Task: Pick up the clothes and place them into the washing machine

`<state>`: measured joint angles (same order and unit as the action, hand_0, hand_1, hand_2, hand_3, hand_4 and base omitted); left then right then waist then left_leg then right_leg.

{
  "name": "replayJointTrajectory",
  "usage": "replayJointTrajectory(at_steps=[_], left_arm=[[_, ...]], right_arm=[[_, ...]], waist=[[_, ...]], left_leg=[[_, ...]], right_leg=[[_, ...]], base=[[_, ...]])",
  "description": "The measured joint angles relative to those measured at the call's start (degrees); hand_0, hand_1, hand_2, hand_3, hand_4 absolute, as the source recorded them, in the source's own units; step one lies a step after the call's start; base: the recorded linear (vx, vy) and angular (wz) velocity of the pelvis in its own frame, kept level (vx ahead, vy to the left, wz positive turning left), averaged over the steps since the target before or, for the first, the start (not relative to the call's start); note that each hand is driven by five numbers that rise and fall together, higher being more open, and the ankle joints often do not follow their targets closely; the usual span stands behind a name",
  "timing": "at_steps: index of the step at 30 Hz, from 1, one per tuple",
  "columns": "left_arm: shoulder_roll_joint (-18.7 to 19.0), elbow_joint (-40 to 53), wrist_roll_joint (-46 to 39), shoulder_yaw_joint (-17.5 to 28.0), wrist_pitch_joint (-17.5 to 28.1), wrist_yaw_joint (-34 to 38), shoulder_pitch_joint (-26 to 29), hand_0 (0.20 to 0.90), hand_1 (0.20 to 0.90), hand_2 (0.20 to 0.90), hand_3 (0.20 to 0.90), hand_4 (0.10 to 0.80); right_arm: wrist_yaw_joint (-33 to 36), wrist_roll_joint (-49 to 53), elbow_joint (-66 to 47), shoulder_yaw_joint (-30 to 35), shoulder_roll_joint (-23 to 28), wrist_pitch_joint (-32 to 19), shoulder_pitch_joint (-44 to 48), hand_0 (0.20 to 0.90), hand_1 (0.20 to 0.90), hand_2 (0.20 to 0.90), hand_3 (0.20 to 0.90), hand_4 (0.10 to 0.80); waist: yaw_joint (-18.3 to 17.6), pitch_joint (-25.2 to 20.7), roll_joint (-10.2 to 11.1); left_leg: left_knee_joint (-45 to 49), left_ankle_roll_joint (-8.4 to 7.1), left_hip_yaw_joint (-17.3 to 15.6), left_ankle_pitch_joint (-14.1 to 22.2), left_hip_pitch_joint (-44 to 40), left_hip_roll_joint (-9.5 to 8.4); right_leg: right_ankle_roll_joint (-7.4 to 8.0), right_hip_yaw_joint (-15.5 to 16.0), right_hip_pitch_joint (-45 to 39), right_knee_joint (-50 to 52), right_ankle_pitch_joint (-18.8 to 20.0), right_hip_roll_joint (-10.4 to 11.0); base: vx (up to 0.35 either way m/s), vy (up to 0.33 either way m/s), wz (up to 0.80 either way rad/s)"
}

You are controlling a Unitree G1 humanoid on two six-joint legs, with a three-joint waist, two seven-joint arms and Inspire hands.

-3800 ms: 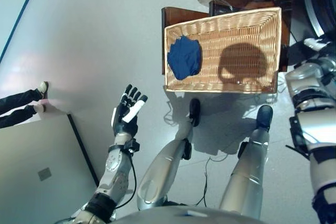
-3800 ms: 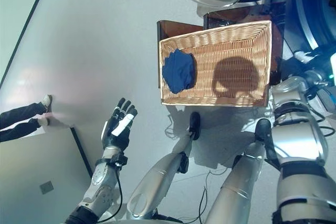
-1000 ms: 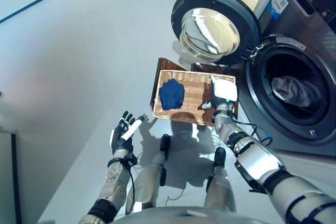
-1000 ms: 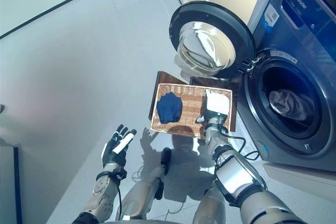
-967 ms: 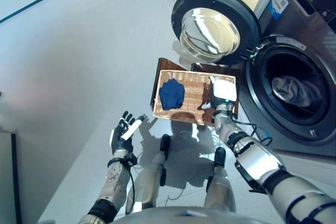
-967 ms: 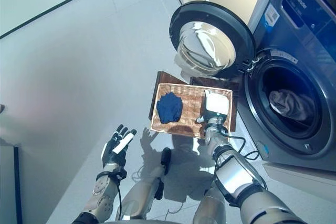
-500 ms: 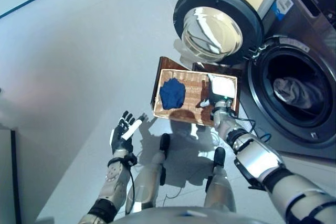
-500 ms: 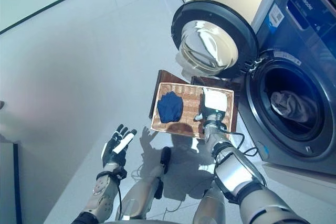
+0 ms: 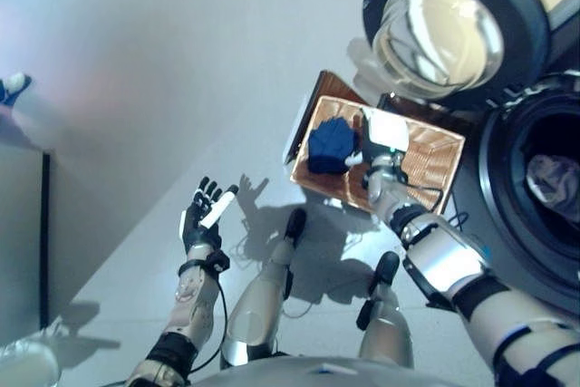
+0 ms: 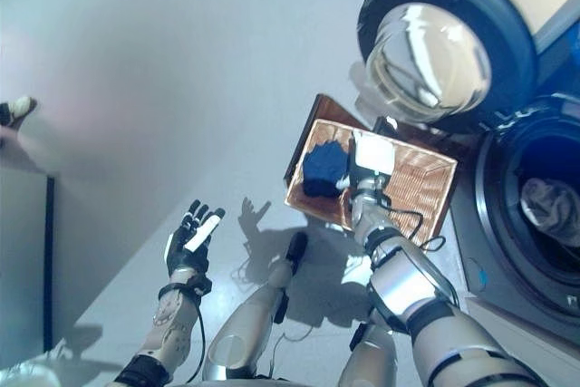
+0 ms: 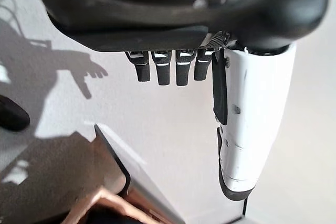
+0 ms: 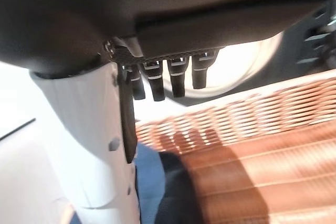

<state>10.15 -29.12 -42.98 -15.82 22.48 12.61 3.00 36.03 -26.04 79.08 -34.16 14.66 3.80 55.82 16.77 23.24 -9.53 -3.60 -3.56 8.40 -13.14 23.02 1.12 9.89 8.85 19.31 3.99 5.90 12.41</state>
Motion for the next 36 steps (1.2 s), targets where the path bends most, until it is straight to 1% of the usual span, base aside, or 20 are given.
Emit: replayJointTrajectory(at_steps=[1, 3, 6, 9, 13, 21, 22, 25, 30, 33, 36], left_arm=[[-0.01, 0.23, 0.00, 0.00, 0.07, 0.01, 0.12, 0.900, 0.900, 0.900, 0.900, 0.800], [-0.08, 0.53, 0.01, -0.05, 0.12, 0.03, 1.43, 0.900, 0.900, 0.900, 0.900, 0.800], [-0.16, 0.55, 0.00, -0.06, 0.12, 0.11, 2.72, 0.900, 0.900, 0.900, 0.900, 0.800], [-0.17, 0.56, -0.02, -0.07, 0.12, 0.35, 3.22, 0.900, 0.900, 0.900, 0.900, 0.800], [-0.19, 1.09, -0.07, -0.06, 0.16, 0.87, 3.63, 0.900, 0.900, 0.900, 0.900, 0.800], [-0.22, 4.01, -0.28, -0.10, 0.41, 1.14, 3.99, 0.900, 0.900, 0.900, 0.900, 0.800], [-0.23, 4.02, -0.29, -0.09, 0.41, 1.15, 4.05, 0.900, 0.900, 0.900, 0.900, 0.800], [-0.26, 4.02, -0.47, -0.10, 0.40, 1.18, 3.94, 0.900, 0.900, 0.900, 0.900, 0.800], [-0.19, 6.22, -0.51, -0.11, 0.41, 1.20, 3.84, 0.900, 0.900, 0.900, 0.900, 0.800], [-0.27, 8.58, -0.49, -0.14, 0.42, 1.15, 3.80, 0.900, 0.900, 0.900, 0.900, 0.800], [-0.27, 9.80, -0.51, -0.18, 0.44, 1.17, 3.73, 0.900, 0.900, 0.900, 0.900, 0.800]], right_arm=[[0.01, 0.08, 0.00, 0.01, -0.34, -0.02, 0.59, 0.900, 0.900, 0.900, 0.900, 0.800], [0.01, 1.04, 0.01, 0.38, -0.75, -0.06, 2.20, 0.900, 0.900, 0.900, 0.900, 0.800], [-0.05, 1.95, 0.59, 0.83, -1.37, -0.07, 2.74, 0.900, 0.900, 0.900, 0.900, 0.800], [-0.11, 2.45, 0.74, 1.06, -1.87, -0.06, 2.72, 0.900, 0.900, 0.900, 0.900, 0.800], [-0.10, 3.43, 0.74, 1.14, -2.17, -0.11, 2.75, 0.900, 0.900, 0.900, 0.900, 0.800], [0.00, 5.43, 0.93, 2.21, -2.21, -0.20, 3.33, 0.900, 0.900, 0.900, 0.900, 0.800], [0.00, 6.21, 1.01, 2.40, -2.23, -0.20, 3.53, 0.900, 0.900, 0.900, 0.900, 0.800], [0.00, 6.29, 1.09, 2.73, -2.17, -0.19, 3.61, 0.900, 0.900, 0.900, 0.900, 0.800], [0.08, 6.30, 1.12, 2.77, -1.78, -0.37, 4.60, 0.900, 0.900, 0.900, 0.900, 0.800], [0.23, 6.54, 1.13, 2.82, -1.05, -0.45, 5.81, 0.900, 0.900, 0.900, 0.900, 0.800], [0.39, 6.99, 1.22, 2.84, -0.37, -0.91, 6.92, 0.900, 0.900, 0.900, 0.900, 0.800]], waist=[[0.11, 0.34, -0.02], [0.29, 2.51, -0.41], [1.13, 3.35, -0.41], [1.38, 3.62, -0.44], [1.44, 3.64, -0.45], [1.58, 5.06, -1.11], [1.73, 5.38, -1.19], [1.78, 6.04, -1.41], [1.76, 6.07, -1.35], [1.81, 6.08, -1.35], [1.79, 6.08, -1.35]], left_leg=[[0.25, 0.00, 0.18, 0.00, 0.53, -0.08], [0.56, 0.00, 1.14, -0.01, 0.73, -0.31], [0.76, 0.00, 1.41, -0.01, 1.59, -0.49], [0.77, 0.00, 1.48, -0.01, 1.61, -0.74], [0.75, -0.01, 1.53, 0.01, 1.66, -1.04], [2.26, -0.08, 4.12, -0.07, 4.70, -1.12], [2.50, -0.08, 4.32, -0.07, 5.21, -1.15], [2.73, -0.06, 4.38, -0.09, 5.59, -1.27], [3.43, -0.09, 4.47, -0.07, 7.43, -1.08], [3.54, -0.73, 4.67, -0.56, 9.94, -0.86], [3.65, -0.95, 5.06, -0.91, 11.56, -0.79]], right_leg=[[0.00, 0.23, 0.41, 0.47, -0.23, 0.12], [0.13, 1.03, 0.65, 2.05, -1.19, 0.41], [-0.01, 1.37, 2.13, 4.11, -2.42, 0.81], [0.30, 1.41, 2.24, 4.61, -2.80, 1.10], [0.34, 1.47, 2.34, 4.87, -3.09, 1.43], [-0.32, 3.07, 6.26, 11.37, -6.67, 1.87], [-0.48, 3.12, 7.19, 12.78, -7.41, 2.25], [-0.50, 3.11, 8.38, 15.10, -8.54, 2.65], [-1.08, 2.94, 11.15, 17.53, -9.52, 2.71], [-1.49, 2.99, 14.30, 19.28, -10.04, 2.69], [-1.81, 3.00, 16.42, 20.73, -10.45, 2.72]], base=[[-0.043, 0.020, 0.14], [-0.047, 0.019, 0.20], [-0.030, 0.027, 0.12], [-0.034, 0.032, 0.05], [-0.010, 0.005, 0.02], [-0.024, -0.017, 0.14], [-0.016, 0.008, 0.18], [-0.010, 0.009, 0.05], [-0.019, -0.019, 0.00], [0.000, 0.000, 0.00], [-0.018, -0.018, 0.05]])
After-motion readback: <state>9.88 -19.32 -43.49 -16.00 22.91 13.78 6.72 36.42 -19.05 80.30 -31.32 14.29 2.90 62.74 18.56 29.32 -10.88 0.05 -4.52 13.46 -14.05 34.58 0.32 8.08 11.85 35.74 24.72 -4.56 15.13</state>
